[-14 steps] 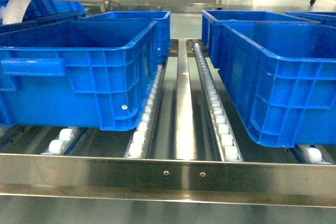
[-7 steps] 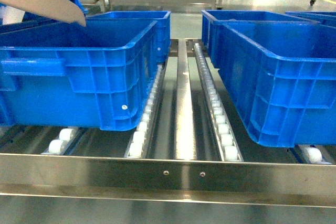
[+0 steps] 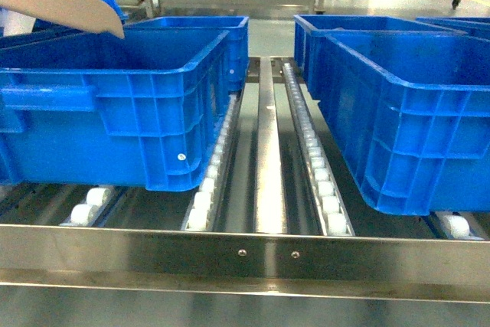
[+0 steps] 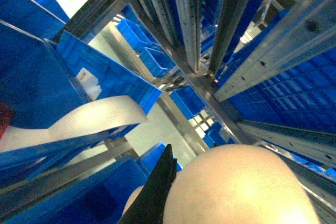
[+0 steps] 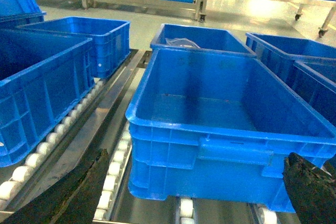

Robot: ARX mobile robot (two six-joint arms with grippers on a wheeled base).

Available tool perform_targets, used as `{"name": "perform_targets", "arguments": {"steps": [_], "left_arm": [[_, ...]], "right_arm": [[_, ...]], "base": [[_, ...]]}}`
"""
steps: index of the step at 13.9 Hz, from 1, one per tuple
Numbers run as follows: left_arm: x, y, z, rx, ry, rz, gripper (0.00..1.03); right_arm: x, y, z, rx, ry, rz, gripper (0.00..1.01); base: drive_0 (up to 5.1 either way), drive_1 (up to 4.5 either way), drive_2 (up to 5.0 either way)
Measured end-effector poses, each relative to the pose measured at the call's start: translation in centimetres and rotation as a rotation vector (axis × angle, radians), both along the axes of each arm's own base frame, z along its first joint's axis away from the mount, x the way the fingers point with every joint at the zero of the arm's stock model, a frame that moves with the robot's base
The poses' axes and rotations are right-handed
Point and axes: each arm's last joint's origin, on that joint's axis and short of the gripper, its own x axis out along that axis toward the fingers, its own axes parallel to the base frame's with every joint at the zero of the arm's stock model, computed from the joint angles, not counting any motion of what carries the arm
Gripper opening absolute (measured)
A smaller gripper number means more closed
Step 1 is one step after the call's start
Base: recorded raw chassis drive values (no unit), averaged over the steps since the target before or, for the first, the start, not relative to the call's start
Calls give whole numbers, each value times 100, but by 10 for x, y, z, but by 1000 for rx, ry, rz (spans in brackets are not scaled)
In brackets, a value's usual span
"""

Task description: Place part in tray to right shelf

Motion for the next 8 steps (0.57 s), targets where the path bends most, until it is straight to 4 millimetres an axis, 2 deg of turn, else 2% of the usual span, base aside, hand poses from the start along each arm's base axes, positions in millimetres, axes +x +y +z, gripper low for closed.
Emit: {"name": "perform_targets", "arguments": {"steps": [2,3,4,5,6,7,8], "left_arm": [[-70,-8,4,75,-42,-84,14],[-104,-9,-3,135,-41,-111,14],[-140,-5,-15,172,-49,-147,14],[-176,5,-35,218,28,-153,14],[-196,10,-45,365,189,-199,14],[-200,1,-62,522,300,-328,14],[-199,-10,-89,632,368,-454,14]], "right_arm": [[0,0,0,0,0,0,98],[0,0,0,0,0,0,98],[0,0,0,0,0,0,98],[-1,-2,0,42,-86,10,89],[-7,-10,-8,60,-131,6,76],[-12,-16,-21,59,-124,-6,63],[-15,-21,-34,54,-102,-6,49]], "base": [[0,0,0],[0,0,0],[0,0,0],[0,0,0],[0,0,0],[0,0,0],[0,0,0]]}}
